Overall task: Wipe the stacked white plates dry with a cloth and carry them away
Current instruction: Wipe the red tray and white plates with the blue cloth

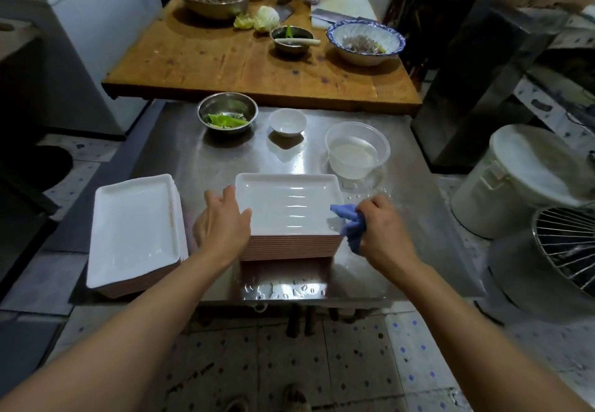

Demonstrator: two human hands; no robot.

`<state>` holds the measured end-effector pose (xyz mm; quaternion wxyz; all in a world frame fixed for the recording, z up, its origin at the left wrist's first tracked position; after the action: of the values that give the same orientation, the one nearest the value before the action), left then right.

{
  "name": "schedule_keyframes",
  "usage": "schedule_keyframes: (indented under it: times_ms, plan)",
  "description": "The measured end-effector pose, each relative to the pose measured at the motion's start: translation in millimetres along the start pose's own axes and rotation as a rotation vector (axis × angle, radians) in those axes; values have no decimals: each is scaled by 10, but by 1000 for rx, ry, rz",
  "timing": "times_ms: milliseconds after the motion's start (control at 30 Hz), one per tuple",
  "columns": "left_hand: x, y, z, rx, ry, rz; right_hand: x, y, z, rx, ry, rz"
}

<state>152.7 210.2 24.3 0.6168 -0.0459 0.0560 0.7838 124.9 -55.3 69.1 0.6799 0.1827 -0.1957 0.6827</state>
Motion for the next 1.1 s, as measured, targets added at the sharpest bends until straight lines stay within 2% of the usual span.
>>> schedule_keyframes:
  times_ms: [100, 167, 267, 400, 467, 533, 667, 800, 1000, 1100]
  plan:
    - [-510, 191, 153, -142, -23, -318, 69, 25, 240, -116, -215, 78]
    - [-780, 282, 113, -121, -45, -465, 67, 34, 302, -157, -313, 89]
    - [-966, 350, -73, -52, -189, -549, -68, -10, 186, -101, -216, -30]
    - [-1102, 477, -36, -142, -296, -624, -89, 32, 73, -26, -392, -51]
    - [-1170, 552, 31, -198, -319, -673, -108, 52, 85, -49, -411, -47]
    - [-1165, 562, 96, -236, -299, -656, -180, 65, 177, -132, -354, -72]
    - [-1092, 559, 194, -236, -157, -630, -299, 77, 261, -165, -456, -145]
    - [-1013, 534, 426, -290, 69, -607, -144, 107, 534, -281, -447, -66]
    - [-1045, 349, 782, -352, 42, -556, 156, 189, 797, -426, -522, 54]
    - [-877, 251, 1021, -337, 174, -455, 155, 162, 875, -459, -551, 17]
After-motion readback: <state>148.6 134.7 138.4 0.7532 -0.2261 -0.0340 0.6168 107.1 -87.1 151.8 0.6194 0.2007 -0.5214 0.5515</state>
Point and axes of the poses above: each hand's wrist, its own y-axis away from the middle knuckle, its own z-axis out of the back of the hand, x = y × z, the point moved 10 cm from there along -y, towards the middle knuckle, and after that the axes turned 14 degrees about -y, right-handed, at the moved point
